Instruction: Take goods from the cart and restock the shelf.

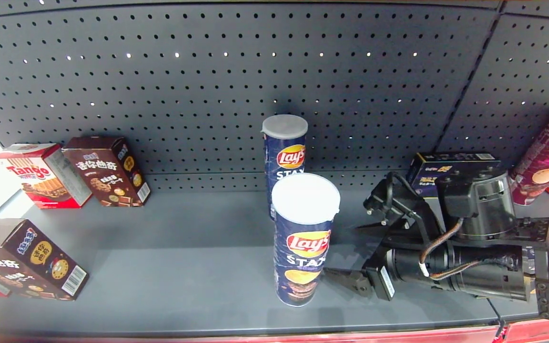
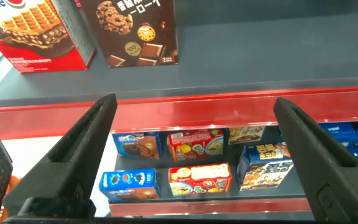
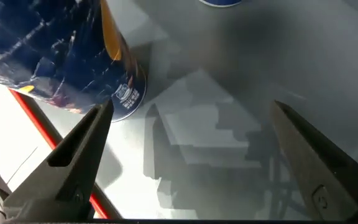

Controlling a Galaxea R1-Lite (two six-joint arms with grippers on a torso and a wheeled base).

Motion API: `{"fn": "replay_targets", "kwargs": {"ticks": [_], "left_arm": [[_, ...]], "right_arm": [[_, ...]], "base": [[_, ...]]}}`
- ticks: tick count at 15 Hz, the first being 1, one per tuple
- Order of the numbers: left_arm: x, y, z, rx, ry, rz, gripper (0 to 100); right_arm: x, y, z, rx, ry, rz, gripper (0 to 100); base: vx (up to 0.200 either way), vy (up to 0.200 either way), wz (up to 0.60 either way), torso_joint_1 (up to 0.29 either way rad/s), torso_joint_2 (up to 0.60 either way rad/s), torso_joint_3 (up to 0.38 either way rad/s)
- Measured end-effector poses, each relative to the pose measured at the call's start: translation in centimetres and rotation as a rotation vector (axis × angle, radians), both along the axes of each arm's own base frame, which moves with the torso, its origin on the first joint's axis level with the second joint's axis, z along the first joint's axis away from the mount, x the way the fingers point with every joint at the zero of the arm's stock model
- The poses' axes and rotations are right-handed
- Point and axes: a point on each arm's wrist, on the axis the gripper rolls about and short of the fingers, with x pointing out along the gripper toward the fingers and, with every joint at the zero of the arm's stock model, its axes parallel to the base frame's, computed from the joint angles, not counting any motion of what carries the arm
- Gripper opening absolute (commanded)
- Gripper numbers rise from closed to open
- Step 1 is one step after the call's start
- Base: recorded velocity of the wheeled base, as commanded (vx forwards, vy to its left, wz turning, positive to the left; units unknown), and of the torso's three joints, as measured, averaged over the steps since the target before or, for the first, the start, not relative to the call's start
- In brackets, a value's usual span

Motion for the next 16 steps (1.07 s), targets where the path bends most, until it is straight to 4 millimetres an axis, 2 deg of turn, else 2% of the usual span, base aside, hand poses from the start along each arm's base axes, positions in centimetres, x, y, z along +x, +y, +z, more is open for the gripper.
{"fn": "replay_targets", "kwargs": {"ticks": [6, 10, 16], "left_arm": [[-0.01, 0.0, 0.03, -0.001, -0.001, 0.0, 100], [0.0, 0.0, 0.02, -0.001, 0.001, -0.001, 100], [-0.01, 0.0, 0.04, -0.001, 0.0, -0.001, 100]], "right_arm": [[-0.58, 0.46, -0.6, -0.014, 0.017, 0.027, 100], [-0.36, 0.15, -0.55, -0.013, 0.015, 0.012, 100], [0.14, 0.89, -0.42, -0.009, 0.009, 0.021, 100]], "base": [[0.0, 0.0, 0.0, 0.0, 0.0, 0.0], [0.0, 0.0, 0.0, 0.0, 0.0, 0.0], [0.0, 0.0, 0.0, 0.0, 0.0, 0.0]]}}
